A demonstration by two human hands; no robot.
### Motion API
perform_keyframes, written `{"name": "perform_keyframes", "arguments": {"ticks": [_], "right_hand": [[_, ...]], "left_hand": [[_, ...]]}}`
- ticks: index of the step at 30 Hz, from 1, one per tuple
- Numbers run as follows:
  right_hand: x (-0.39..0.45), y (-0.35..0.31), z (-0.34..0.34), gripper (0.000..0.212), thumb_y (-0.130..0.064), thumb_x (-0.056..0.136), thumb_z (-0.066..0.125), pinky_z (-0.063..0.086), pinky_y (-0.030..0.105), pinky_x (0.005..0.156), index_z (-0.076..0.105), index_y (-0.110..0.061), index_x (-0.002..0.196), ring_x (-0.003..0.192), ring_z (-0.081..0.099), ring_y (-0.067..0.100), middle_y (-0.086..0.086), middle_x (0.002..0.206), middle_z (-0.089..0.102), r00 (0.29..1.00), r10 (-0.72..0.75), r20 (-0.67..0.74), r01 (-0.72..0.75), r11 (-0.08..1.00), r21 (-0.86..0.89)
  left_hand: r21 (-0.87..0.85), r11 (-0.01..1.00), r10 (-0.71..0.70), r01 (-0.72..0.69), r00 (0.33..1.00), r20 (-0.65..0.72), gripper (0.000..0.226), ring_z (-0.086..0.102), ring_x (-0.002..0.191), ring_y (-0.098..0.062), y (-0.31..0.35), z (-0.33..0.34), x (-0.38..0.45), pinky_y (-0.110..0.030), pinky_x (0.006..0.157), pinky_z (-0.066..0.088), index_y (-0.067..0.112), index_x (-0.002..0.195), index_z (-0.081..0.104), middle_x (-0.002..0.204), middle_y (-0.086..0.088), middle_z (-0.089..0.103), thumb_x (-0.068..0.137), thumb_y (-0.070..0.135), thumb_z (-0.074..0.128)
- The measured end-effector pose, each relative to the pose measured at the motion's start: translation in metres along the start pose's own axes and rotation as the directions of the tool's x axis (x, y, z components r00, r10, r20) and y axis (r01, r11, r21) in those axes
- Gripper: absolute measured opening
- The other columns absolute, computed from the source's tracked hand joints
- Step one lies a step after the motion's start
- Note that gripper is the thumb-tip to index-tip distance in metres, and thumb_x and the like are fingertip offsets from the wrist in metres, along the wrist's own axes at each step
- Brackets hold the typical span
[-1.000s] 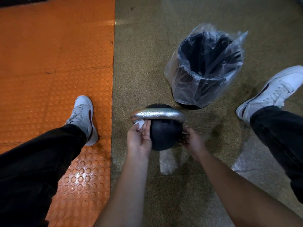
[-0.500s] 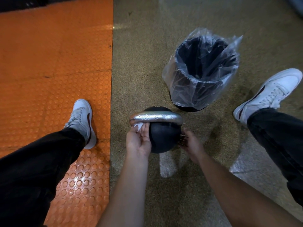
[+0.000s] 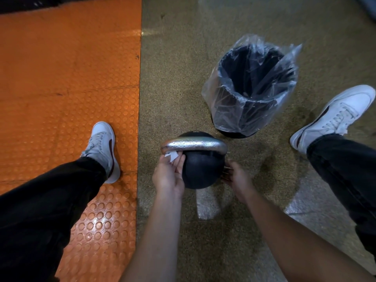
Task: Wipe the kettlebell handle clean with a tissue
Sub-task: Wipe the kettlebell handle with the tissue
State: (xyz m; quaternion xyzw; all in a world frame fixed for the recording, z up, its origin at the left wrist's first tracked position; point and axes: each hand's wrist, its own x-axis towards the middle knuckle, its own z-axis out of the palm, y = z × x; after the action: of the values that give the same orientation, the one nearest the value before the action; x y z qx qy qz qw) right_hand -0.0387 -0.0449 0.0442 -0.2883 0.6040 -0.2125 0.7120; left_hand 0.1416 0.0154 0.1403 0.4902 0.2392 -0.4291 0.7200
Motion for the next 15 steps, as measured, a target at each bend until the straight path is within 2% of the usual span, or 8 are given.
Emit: {"name": "perform_keyframes", "arguments": {"ticks": [3,8,12,15], "right_hand": [[-0.0032,-0.0025,-0.0001,0.03,-0.031,0.105,0.042,0.055,0.039,0.092,0.069,-0.019,0.106,0.105,0.068,0.026,0.012,0.111,0.073,1.0,-0.006,0.01,0.006,1.0,0.006],[-0.0028,-0.0003,0.0007,0.031,-0.031,0.106,0.042,0.055,0.037,0.086,0.069,-0.017,0.11,0.103,0.07,0.026,0.01,0.109,0.075,1.0,-0.001,-0.009,0.001,1.0,0.012],[-0.0016,-0.0007,0.0005,0.031,-0.031,0.105,0.043,0.056,0.042,0.093,0.068,-0.015,0.112,0.106,0.069,0.029,0.013,0.112,0.073,1.0,-0.002,0.005,0.002,1.0,0.022],[-0.0017,-0.0004,0.0013,0.029,-0.031,0.105,0.044,0.055,0.043,0.096,0.068,-0.016,0.109,0.107,0.068,0.029,0.013,0.112,0.073,1.0,0.0,0.004,0.0,0.999,0.037]], "left_hand": [[0.035,0.998,-0.053,0.054,0.998,-0.019,0.033,0.075,0.095,-0.024,0.0022,0.0012,0.0047,-0.029,0.078,0.062,0.003,0.132,0.057,0.107,-0.017,0.073,0.102,0.002,0.042],[0.072,0.997,0.033,-0.033,0.999,-0.002,0.029,0.074,0.096,-0.029,0.0045,0.001,-0.0026,-0.033,0.081,0.062,-0.001,0.124,0.059,0.109,-0.02,0.072,0.098,-0.003,0.046],[0.111,0.993,-0.034,0.036,0.999,-0.027,0.031,0.074,0.096,-0.03,0.0081,0.0008,0.0035,-0.034,0.083,0.061,0.0,0.126,0.059,0.107,-0.021,0.071,0.098,-0.002,0.045],[0.109,0.994,-0.015,0.015,1.0,-0.001,0.027,0.075,0.093,-0.029,0.009,0.0002,-0.0012,-0.034,0.082,0.062,-0.002,0.121,0.059,0.103,-0.02,0.072,0.098,-0.003,0.045]]}}
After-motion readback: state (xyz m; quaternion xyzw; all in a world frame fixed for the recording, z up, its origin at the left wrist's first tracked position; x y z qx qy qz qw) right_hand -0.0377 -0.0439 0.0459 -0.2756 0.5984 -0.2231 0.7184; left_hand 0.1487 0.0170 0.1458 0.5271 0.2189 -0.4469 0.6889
